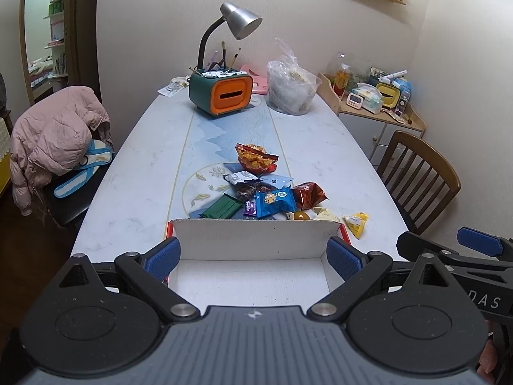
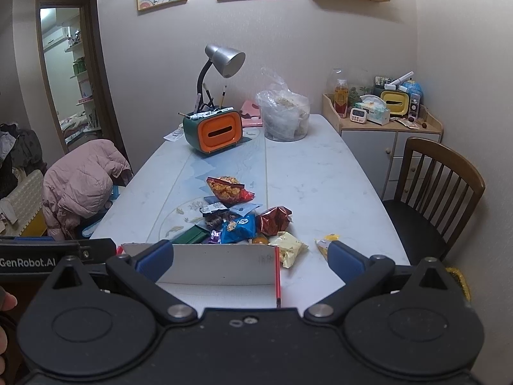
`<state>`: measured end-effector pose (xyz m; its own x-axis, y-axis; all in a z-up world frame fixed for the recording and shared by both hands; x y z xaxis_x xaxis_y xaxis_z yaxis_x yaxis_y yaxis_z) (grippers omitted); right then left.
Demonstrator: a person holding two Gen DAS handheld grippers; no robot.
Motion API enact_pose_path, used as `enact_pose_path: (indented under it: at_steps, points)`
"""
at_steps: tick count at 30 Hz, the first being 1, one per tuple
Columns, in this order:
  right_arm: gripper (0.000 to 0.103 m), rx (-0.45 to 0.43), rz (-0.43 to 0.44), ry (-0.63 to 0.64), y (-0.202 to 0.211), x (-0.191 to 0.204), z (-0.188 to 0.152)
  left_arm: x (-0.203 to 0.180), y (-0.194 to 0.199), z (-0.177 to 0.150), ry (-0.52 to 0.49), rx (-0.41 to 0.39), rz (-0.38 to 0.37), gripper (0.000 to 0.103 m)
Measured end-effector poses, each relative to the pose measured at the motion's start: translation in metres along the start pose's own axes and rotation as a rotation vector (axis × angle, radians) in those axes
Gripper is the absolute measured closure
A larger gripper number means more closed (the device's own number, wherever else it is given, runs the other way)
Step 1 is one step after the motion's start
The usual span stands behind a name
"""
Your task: Organize snacks
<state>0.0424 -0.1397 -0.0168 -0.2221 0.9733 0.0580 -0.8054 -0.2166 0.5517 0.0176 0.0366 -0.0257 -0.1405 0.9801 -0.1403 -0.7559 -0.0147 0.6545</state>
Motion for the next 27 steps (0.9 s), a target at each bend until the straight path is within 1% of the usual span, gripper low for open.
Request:
enact_pose_path:
  at_steps: [8,14,20,27]
  points:
    - [0.000,-0.006,-0.011,-0.015,0.010,0.001,-0.007,-0.001,0.010,-0.006,-0.017,0.002,-0.020,0.005]
    - [0.001,-0.005,-0.013,-0.011,0.010,0.001,-0.009,-0.002,0.007,-0.007,-0.013,0.016,-0.020,0.005]
    - [0.002,0.007,0.013,0.005,-0.001,0.000,-0.008,-0.002,-0.004,-0.006,0.007,0.035,0.001,0.005]
    - [0.004,0.038,0.047,0.002,-0.022,-0.009,-0.006,-0.005,-0.028,0.000,0.025,0.079,0.014,0.005]
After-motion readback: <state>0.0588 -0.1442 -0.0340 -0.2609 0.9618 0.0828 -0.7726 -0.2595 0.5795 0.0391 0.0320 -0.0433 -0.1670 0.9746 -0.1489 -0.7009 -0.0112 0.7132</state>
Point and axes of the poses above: each gripper's, at about its wrist camera, not at the fingertips, and y roughly against the way its jaws point, x to its left, z to its top, the point moved 4 cm from there along -y, roughly the way its jaws point, and after that the axes turned 1 degree about -x, right-handed, at the moved point
